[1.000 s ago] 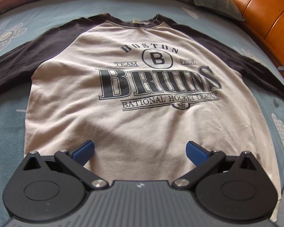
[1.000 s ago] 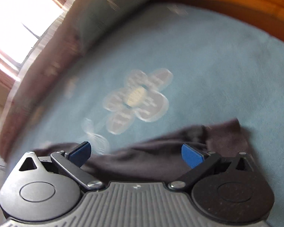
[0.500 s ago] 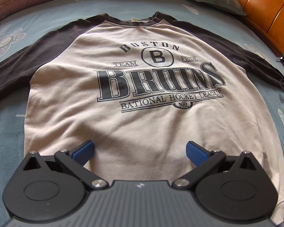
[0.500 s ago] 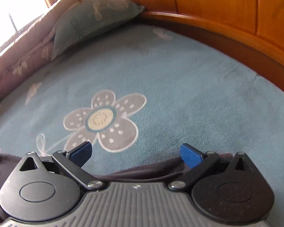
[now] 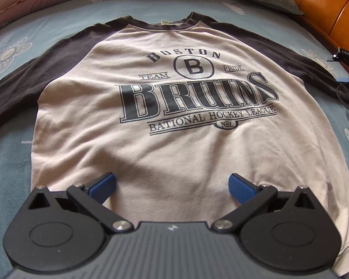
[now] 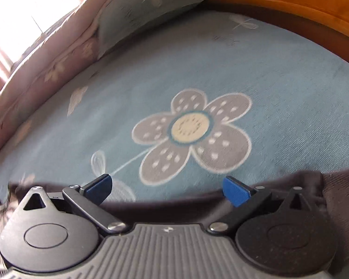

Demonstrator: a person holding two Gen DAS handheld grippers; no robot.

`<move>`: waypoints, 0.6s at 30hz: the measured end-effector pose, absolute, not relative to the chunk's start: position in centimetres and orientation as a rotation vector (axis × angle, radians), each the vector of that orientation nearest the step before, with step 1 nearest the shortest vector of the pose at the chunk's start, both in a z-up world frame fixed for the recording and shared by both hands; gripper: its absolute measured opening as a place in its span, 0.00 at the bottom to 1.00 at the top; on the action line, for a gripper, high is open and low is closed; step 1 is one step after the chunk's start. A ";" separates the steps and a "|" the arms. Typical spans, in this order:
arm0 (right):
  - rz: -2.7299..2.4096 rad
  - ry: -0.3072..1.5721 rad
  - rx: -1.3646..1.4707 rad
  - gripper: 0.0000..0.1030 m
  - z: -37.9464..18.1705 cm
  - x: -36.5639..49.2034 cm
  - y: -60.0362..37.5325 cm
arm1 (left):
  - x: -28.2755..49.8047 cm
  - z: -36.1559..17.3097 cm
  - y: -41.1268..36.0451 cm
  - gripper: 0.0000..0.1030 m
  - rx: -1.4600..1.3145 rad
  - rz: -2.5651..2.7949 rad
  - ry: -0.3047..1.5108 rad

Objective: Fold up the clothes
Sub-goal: 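Lower the right tool onto the black sleeve and close on it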

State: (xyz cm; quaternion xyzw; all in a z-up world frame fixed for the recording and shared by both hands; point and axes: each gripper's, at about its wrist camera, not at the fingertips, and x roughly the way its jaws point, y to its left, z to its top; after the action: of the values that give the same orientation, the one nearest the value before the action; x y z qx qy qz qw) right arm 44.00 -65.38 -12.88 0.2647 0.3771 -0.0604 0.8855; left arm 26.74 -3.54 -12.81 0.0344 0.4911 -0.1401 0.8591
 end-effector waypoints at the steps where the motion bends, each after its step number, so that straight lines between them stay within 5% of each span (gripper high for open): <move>1: -0.133 0.766 0.543 1.00 -12.3 43.5 -65.1 | 26.7 -12.8 -3.5 0.99 0.073 -0.296 1.030; 5: -0.032 0.723 0.501 1.00 -10.3 41.0 -63.0 | 26.6 -12.9 -3.6 0.99 0.073 -0.295 1.025; 14: 0.090 0.934 0.512 1.00 -12.2 37.9 -60.6 | 26.3 -13.1 -3.6 0.99 0.089 -0.304 1.018; 18: 0.135 0.861 0.673 1.00 -10.7 39.7 -62.4 | 26.4 -13.2 -3.8 0.99 0.095 -0.299 1.018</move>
State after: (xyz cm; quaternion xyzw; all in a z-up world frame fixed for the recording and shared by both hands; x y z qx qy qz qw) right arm 39.70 -62.36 -10.73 0.3199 0.4089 0.0639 0.8523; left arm 26.39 -3.81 -13.17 0.0454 0.4853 -0.1424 0.8615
